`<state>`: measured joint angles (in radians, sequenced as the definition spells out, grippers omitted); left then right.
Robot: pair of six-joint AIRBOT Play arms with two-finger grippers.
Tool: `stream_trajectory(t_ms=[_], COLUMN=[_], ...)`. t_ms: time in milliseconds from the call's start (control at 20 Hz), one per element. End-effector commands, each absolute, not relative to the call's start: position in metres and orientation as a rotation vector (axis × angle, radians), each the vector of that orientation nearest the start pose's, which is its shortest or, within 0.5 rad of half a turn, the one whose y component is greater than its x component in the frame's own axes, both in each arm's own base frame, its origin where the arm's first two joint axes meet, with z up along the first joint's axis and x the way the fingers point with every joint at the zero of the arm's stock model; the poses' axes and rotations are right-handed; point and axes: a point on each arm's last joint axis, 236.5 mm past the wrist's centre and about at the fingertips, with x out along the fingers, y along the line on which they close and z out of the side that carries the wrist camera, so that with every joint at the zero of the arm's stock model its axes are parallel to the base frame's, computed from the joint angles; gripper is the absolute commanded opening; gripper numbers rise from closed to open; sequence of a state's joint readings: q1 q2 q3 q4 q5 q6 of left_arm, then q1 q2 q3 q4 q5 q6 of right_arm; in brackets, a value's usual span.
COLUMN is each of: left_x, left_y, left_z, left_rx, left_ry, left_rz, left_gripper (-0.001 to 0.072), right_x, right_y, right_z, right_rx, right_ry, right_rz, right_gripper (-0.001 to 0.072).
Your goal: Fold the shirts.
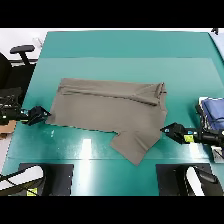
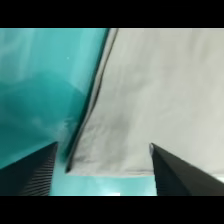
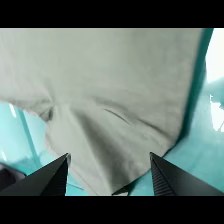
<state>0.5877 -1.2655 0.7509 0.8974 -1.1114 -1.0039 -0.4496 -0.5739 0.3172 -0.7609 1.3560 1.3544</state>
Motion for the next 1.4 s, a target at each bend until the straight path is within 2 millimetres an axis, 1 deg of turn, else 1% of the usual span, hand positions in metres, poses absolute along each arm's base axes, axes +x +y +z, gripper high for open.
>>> stream_trajectory(t_ms=[0,50,100,150,200,250,300,600,750,850,900,1100,1200,1350], left_x=[0.306,0.306,0.308,0.310,0.311,0.310,0.310,0.316,0.316,0.316,0.316,0.316,0.316,0.316], left_y=[0.040,0.037,0.033,0.031,0.028,0.027,0.026,0.022,0.021,0.020,0.020,0.019,0.019,0.019], left_z=[-0.081,-0.080,-0.077,-0.075,-0.073,-0.072,-0.071,-0.063,-0.063,-0.062,-0.062,-0.062,-0.062,-0.061], left_rx=[-0.697,-0.714,-0.724,-0.728,-0.731,-0.725,-0.716,-0.728,-0.729,-0.734,-0.737,-0.738,-0.738,-0.740], left_ry=[1.270,1.272,1.262,1.250,1.245,1.245,1.240,1.212,1.213,1.211,1.210,1.211,1.211,1.209], left_rz=[-0.167,-0.179,-0.195,-0.212,-0.226,-0.236,-0.253,-0.284,-0.285,-0.288,-0.290,-0.292,-0.292,-0.292], left_gripper=[0.0592,0.0577,0.0454,0.0366,0.0229,0.0068,0.0023,0.0023,0.0023,0.0023,0.0023,0.0023,0.0023,0.0023], right_x=[0.188,0.188,0.188,0.187,0.186,0.184,0.181,0.176,0.175,0.179,0.180,0.171,0.169,0.161], right_y=[0.086,0.087,0.088,0.089,0.091,0.092,0.094,0.100,0.103,0.100,0.102,0.120,0.132,0.149], right_z=[-0.020,-0.020,-0.020,-0.020,-0.022,-0.024,-0.026,-0.043,-0.052,-0.065,-0.069,-0.085,-0.089,-0.088], right_rx=[0.929,0.930,0.925,0.919,0.917,0.926,0.944,1.021,0.986,0.942,0.937,0.894,0.868,0.833], right_ry=[1.214,1.216,1.219,1.223,1.235,1.258,1.288,1.412,1.443,1.450,1.458,1.556,1.580,1.588], right_rz=[0.222,0.224,0.229,0.235,0.242,0.246,0.252,0.281,0.273,0.237,0.236,0.262,0.266,0.261], right_gripper=[0.0577,0.0577,0.0577,0.0577,0.0577,0.0577,0.0577,0.0577,0.0577,0.0577,0.0577,0.0577,0.0577,0.0577])
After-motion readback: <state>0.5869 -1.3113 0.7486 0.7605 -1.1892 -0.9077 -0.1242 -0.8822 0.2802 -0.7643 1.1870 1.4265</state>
